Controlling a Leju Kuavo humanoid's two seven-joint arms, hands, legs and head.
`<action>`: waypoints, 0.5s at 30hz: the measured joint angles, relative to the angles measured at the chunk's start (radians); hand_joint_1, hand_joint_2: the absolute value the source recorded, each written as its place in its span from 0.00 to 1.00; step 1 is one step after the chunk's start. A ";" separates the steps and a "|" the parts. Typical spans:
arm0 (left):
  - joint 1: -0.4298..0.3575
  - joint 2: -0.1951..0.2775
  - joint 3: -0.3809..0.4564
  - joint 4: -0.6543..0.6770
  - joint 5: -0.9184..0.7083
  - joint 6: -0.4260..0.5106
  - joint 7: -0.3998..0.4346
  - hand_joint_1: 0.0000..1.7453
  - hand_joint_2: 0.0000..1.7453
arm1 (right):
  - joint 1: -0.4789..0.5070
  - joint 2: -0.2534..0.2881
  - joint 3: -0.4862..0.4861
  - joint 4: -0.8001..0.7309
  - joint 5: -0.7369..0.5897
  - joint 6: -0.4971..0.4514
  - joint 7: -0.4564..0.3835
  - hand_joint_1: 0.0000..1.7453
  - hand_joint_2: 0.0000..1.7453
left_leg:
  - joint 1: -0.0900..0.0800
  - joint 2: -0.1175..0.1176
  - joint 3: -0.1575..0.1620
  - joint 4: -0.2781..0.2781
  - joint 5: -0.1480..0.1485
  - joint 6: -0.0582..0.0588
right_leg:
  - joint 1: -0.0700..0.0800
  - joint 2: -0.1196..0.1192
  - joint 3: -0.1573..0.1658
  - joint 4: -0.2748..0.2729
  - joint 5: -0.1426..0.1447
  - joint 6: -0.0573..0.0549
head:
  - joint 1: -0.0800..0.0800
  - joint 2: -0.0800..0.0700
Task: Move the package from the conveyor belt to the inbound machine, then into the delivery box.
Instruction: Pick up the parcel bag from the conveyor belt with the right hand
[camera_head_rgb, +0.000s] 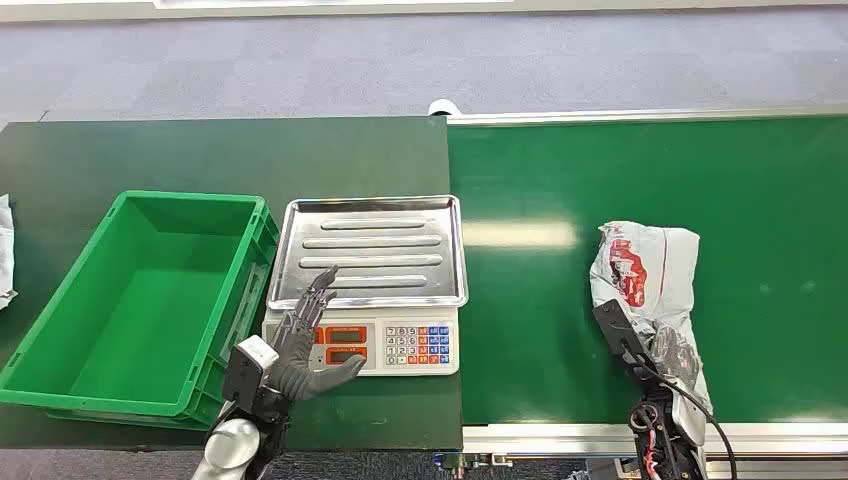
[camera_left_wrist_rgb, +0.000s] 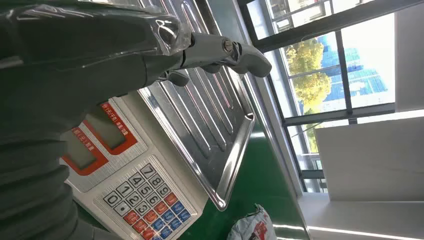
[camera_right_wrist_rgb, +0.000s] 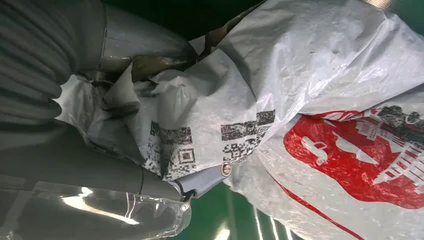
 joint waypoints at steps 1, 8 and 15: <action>0.000 0.000 0.000 0.000 0.000 0.000 0.000 0.00 1.00 | 0.000 0.001 0.000 0.000 -0.003 0.000 -0.003 1.00 1.00 | 0.000 0.000 0.000 0.000 0.000 0.000 | 0.000 0.000 0.000 0.000 0.000 0.000 | 0.000 0.000; -0.001 0.000 0.003 0.000 -0.001 -0.001 -0.005 0.00 1.00 | 0.011 0.012 -0.006 -0.027 -0.128 -0.033 -0.098 1.00 1.00 | 0.000 0.000 0.000 0.000 0.000 0.000 | 0.000 0.000 0.000 0.000 0.000 0.000 | 0.000 0.000; -0.002 0.000 0.003 0.002 -0.001 -0.001 -0.017 0.00 1.00 | 0.050 0.034 -0.033 -0.139 -0.413 -0.116 -0.357 1.00 1.00 | 0.000 0.000 0.000 0.000 0.000 0.000 | 0.000 0.000 -0.001 0.000 0.000 0.000 | 0.000 0.000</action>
